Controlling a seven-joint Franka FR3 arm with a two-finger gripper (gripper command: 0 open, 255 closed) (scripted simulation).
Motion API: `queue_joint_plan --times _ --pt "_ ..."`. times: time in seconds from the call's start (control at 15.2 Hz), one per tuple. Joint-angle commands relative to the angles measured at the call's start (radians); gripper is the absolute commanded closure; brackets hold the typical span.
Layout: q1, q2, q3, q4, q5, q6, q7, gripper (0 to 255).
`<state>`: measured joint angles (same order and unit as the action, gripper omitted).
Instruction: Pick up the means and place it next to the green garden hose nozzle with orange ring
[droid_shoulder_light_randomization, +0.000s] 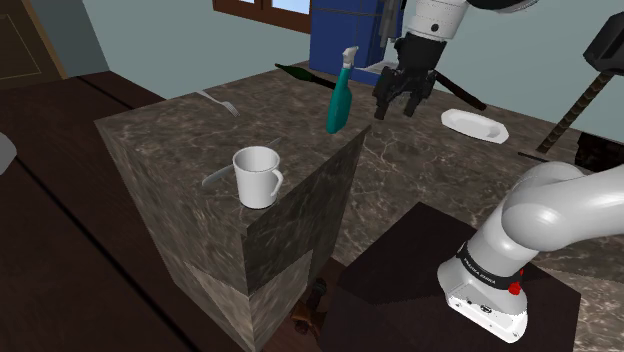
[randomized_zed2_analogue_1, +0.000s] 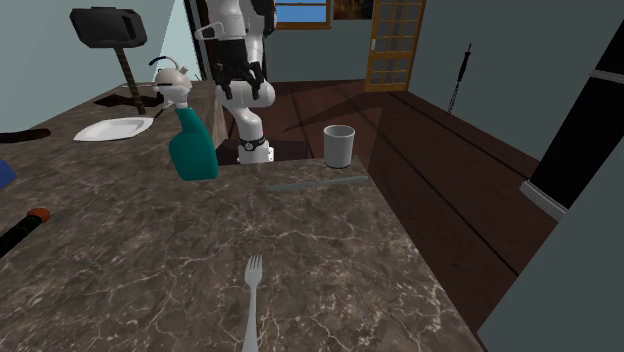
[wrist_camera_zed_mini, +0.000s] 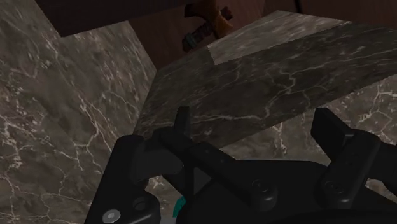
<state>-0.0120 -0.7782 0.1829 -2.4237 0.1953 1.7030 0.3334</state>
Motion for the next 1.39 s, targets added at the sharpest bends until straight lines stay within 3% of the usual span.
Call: queue_joint_plan --times 0.0,0.4,0.73,1.06,1.32 --pt "-0.009 0.029 0.064 0.012 0.037 0.022 0.119 0" --pt "-0.057 0.167 0.253 0.095 0.107 0.099 0.454 0" --pt "-0.125 0.338 0.409 0.215 0.1 0.165 0.743 0" --pt "-0.206 0.562 0.566 0.372 0.003 0.22 1.062 0" --pt "-0.226 0.794 0.657 0.526 -0.166 0.238 1.352 0"
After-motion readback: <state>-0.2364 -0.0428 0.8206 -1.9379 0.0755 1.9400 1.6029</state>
